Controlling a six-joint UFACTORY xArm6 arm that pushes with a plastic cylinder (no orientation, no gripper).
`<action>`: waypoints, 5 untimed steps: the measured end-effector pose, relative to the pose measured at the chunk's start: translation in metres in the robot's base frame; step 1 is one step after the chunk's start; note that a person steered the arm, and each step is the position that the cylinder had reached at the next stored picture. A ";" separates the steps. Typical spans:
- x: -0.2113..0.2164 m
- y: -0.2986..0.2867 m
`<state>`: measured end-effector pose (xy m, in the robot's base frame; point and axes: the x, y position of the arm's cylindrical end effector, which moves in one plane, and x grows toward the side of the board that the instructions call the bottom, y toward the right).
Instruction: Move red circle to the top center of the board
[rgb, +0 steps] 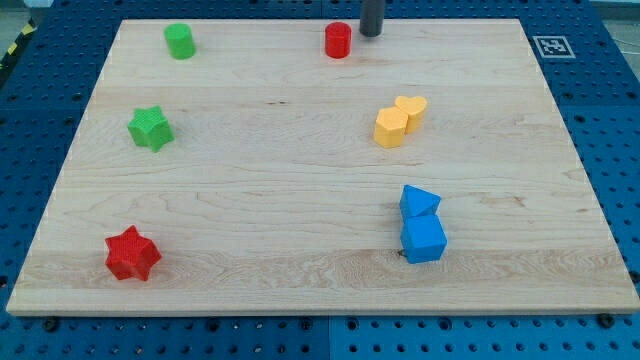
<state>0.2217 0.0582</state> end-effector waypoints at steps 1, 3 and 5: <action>0.000 -0.001; -0.007 -0.004; 0.028 -0.015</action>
<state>0.2501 0.0434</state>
